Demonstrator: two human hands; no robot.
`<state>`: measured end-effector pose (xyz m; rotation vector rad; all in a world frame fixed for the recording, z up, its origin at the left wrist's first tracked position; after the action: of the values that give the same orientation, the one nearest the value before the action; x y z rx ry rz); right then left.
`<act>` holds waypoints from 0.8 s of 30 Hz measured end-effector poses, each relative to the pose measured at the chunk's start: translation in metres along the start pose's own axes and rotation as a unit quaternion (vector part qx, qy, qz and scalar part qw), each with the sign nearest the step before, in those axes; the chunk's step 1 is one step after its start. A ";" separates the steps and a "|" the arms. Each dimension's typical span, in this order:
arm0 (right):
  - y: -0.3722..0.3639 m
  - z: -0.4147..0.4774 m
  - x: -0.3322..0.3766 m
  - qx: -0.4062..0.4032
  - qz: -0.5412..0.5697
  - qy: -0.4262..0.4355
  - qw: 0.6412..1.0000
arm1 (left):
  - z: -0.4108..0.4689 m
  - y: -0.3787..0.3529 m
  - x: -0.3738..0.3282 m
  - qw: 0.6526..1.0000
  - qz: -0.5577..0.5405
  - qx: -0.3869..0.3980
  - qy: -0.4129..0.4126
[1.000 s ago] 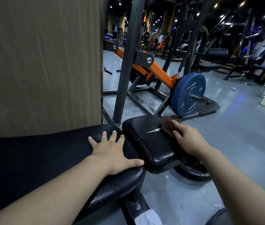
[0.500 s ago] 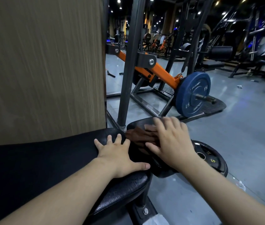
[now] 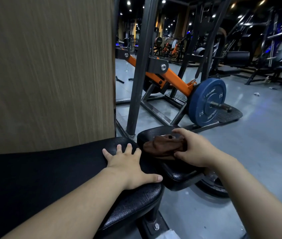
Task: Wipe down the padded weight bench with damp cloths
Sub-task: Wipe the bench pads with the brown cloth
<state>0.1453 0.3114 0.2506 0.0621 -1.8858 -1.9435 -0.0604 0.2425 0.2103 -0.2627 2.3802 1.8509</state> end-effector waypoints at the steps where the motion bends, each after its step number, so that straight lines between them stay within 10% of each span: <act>1: -0.005 -0.001 0.004 0.005 -0.030 -0.028 0.999 | 0.000 0.000 0.000 1.000 -0.001 -0.002 0.000; 5: -0.038 -0.003 0.042 -0.038 -0.081 -0.194 0.977 | 0.001 -0.002 0.000 1.000 -0.007 -0.007 -0.003; 8: -0.048 0.003 0.053 -0.136 -0.071 -0.076 0.985 | 0.002 -0.002 0.001 1.000 -0.011 -0.004 -0.001; 12: -0.034 0.007 0.035 -0.070 -0.035 0.073 0.994 | 0.003 -0.001 0.000 1.000 -0.004 0.002 0.001; 15: -0.031 -0.005 0.032 -0.098 -0.215 -0.098 0.967 | 0.004 -0.003 0.000 1.000 -0.008 -0.004 -0.001; 18: -0.038 -0.016 0.047 -0.063 -0.113 -0.236 0.963 | 0.004 -0.003 0.001 1.000 -0.010 -0.009 -0.002; 24: -0.027 -0.004 0.037 -0.027 0.072 -0.008 0.997 | 0.001 0.000 0.001 1.000 -0.014 -0.004 -0.003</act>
<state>0.1062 0.2945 0.2342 -0.1022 -1.7947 -1.8999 -0.0615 0.2430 0.2097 -0.2906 2.3525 1.8470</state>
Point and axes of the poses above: each hand's wrist, its own z-axis towards the middle knuckle, its own y-axis out of the back of the hand, x = y × z, the point moved 3 cm from there along z, towards the middle knuckle, and after that the axes turned 6 degrees about -z, right-handed, at the moved point
